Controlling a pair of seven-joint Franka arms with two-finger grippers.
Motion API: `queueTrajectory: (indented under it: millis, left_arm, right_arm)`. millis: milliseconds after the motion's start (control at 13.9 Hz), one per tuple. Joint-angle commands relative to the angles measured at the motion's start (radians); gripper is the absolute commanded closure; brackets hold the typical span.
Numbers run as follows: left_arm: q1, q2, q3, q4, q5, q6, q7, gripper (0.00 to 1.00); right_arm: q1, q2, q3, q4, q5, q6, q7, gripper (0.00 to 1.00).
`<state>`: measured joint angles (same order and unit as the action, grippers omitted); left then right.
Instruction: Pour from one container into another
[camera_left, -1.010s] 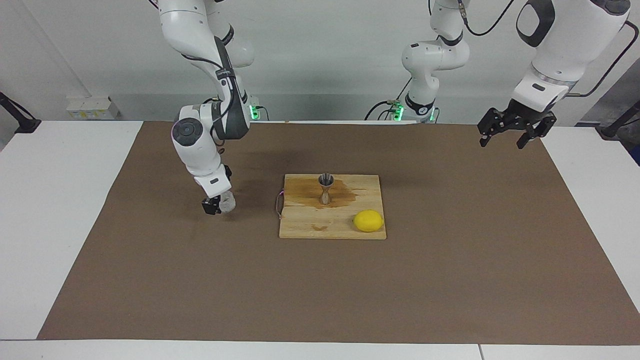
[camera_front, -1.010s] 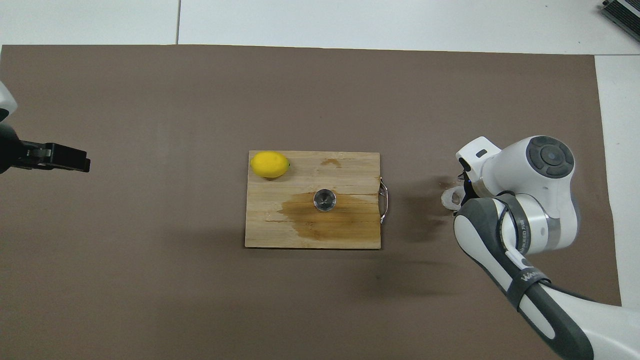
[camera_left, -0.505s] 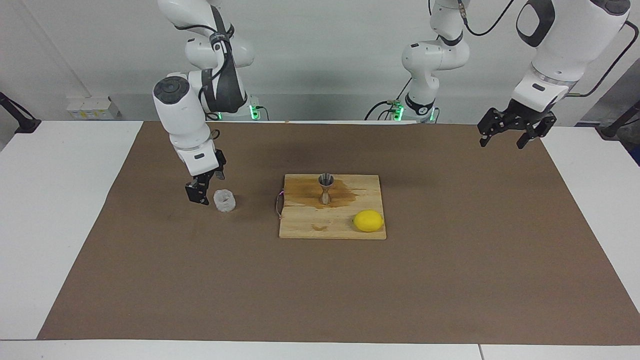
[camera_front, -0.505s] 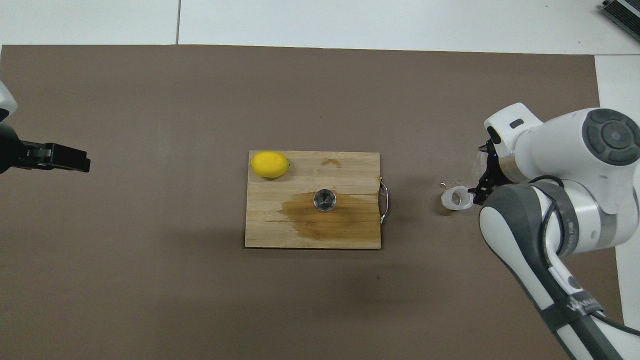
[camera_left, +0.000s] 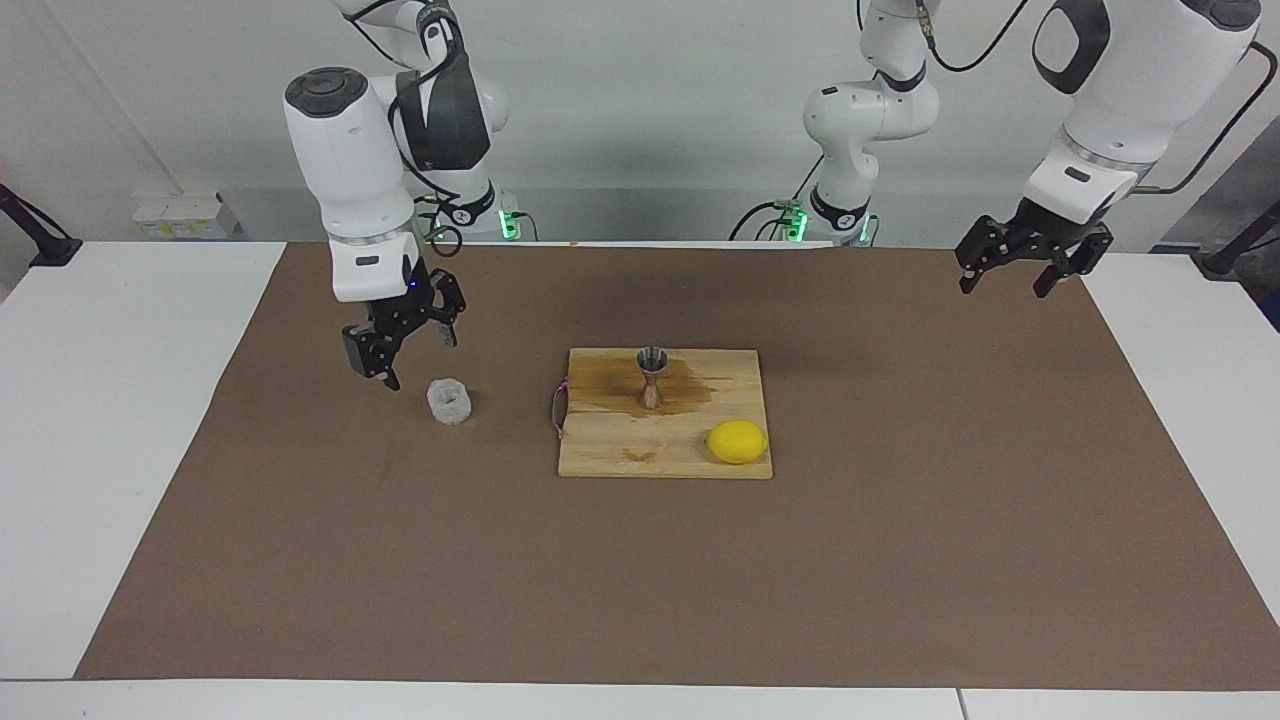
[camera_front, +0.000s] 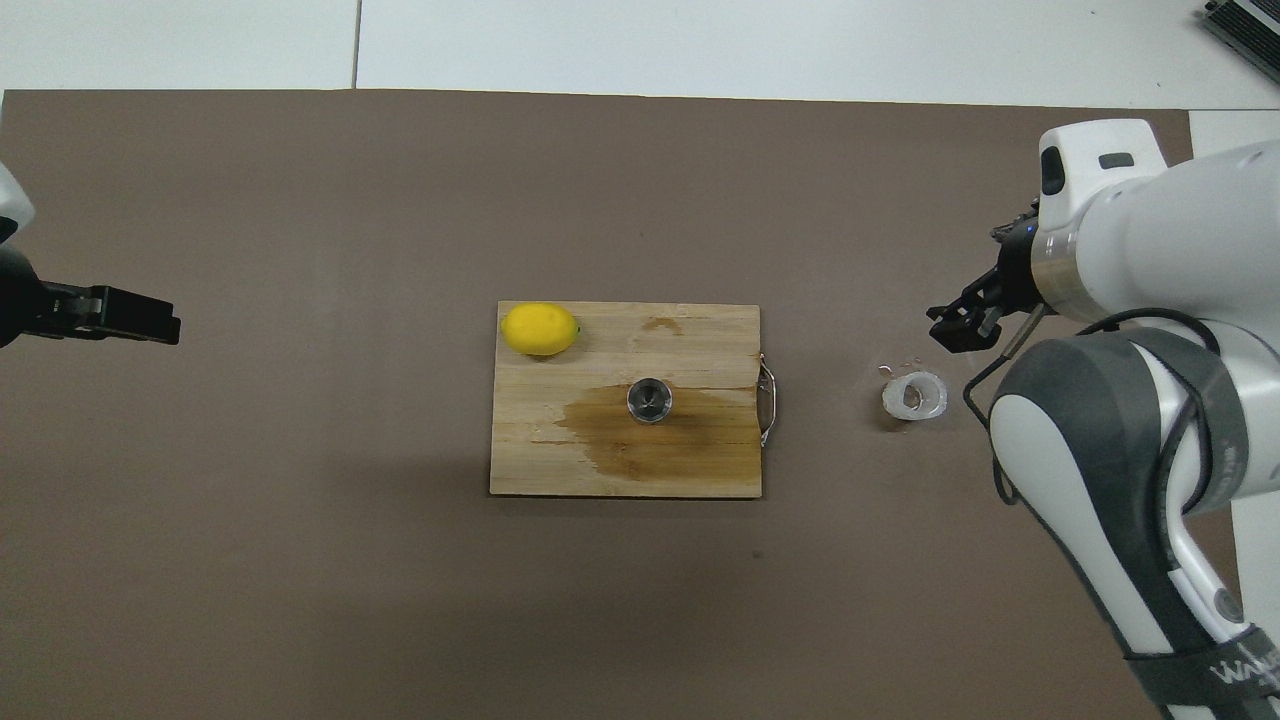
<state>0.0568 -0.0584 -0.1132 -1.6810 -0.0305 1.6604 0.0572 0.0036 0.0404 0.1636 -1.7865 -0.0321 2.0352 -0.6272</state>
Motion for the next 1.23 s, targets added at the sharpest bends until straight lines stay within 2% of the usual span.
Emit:
queueTrajectory:
  millis: [0, 361, 577, 866, 1155]
  left_arm:
    - [-0.008, -0.020, 0.006, -0.020, 0.001, 0.002, 0.003, 0.00]
    - [-0.008, -0.020, 0.006, -0.019, 0.001, 0.005, 0.003, 0.00]
    - [-0.008, -0.020, 0.006, -0.019, 0.001, 0.005, 0.003, 0.00]
    - [-0.008, -0.020, 0.006, -0.020, 0.001, 0.002, 0.003, 0.00]
    - [-0.008, -0.020, 0.006, -0.020, 0.001, 0.002, 0.003, 0.00]
  right_arm:
    - [-0.008, 0.006, 0.010, 0.065, 0.012, -0.035, 0.247, 0.00]
    - [-0.014, -0.022, -0.002, 0.090, -0.006, -0.088, 0.693, 0.00]
    - [-0.020, -0.022, 0.004, 0.165, -0.060, -0.243, 0.860, 0.00]
    - [-0.024, -0.077, 0.004, 0.164, -0.037, -0.407, 0.882, 0.00]
    - [-0.033, -0.083, -0.022, 0.185, 0.063, -0.458, 0.879, 0.00]
